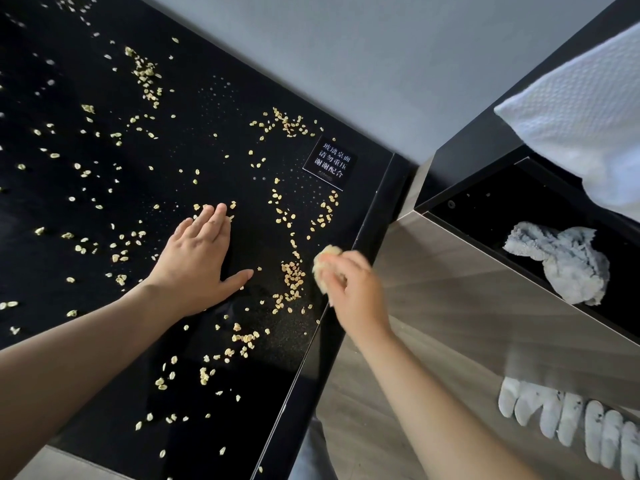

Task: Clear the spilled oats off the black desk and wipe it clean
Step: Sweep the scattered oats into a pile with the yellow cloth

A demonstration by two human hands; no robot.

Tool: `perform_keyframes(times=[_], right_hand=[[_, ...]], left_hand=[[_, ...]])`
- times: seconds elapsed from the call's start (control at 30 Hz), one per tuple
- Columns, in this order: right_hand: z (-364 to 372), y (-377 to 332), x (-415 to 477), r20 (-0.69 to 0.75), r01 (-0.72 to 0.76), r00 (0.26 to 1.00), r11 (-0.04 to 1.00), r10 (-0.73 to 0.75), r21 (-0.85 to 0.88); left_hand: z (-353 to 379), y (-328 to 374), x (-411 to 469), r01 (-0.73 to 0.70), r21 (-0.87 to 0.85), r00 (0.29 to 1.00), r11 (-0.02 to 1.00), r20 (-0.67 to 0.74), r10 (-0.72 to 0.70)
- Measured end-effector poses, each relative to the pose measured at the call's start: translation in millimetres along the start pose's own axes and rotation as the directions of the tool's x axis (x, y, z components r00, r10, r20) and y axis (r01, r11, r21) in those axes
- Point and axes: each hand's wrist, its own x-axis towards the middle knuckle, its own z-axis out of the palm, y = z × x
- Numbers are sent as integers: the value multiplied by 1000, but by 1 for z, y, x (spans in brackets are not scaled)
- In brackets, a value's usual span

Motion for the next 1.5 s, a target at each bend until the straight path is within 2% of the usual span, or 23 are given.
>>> perform_keyframes(times=[0.07,0.17,0.23,0.3,0.43,0.53,0.63,0.73,0.9,1.0,1.07,1.1,1.2,1.3,1.4,1.5], right_hand=[[-3,-8,-15,33,-40,999,988,36,146],[-24,-6,5,-150,-89,981,968,126,234],[-40,3,35,-274,-116,948,976,164,183],[-53,10,66,-324,-151,930,984,173,95],[-65,19,118,-287,-138,954,979,91,-150],[-64,25,145,-292,-223,946,939,142,-263],[-58,33,160,-229,-301,945,892,232,-336],[-52,38,146,-132,-178,981,929,141,-324],[-23,30,62,-45,-13,999,957,0,-290],[-8,4,12,105,30,994,992,-16,-127],[-11,-10,-3,223,-43,974,999,40,9],[-17,-14,-3,219,-83,973,995,69,59],[-39,-12,23,-30,-126,991,983,131,135],[-43,5,50,-238,-147,957,984,168,105],[-21,15,60,-292,-209,930,974,224,83],[5,8,49,-306,-180,936,984,176,18]], left_hand=[[-2,0,1,-2,-5,1000,1000,-2,2],[-4,-2,2,-11,-7,1000,1000,1,11],[-3,-3,0,-12,1,1000,1000,0,12],[0,-3,-2,-14,19,1000,1000,-13,14],[2,-2,-2,-22,23,1000,999,-6,22],[1,0,0,-26,22,1000,999,-17,26],[2,0,4,-27,31,999,999,-28,28],[5,-2,8,-17,27,999,999,-40,19],[10,-5,7,-7,30,1000,1000,-13,7],[7,-2,5,3,7,1000,1000,-4,-3],[4,-2,5,-3,2,1000,1000,-1,3],[3,-2,4,-8,5,1000,1000,-5,8],[-1,-2,3,-22,6,1000,1000,-16,22],[-1,-1,2,-37,1,999,999,-29,37],[0,-5,-1,-49,20,997,999,-57,50],[0,-11,4,-65,39,994,997,-83,68]])
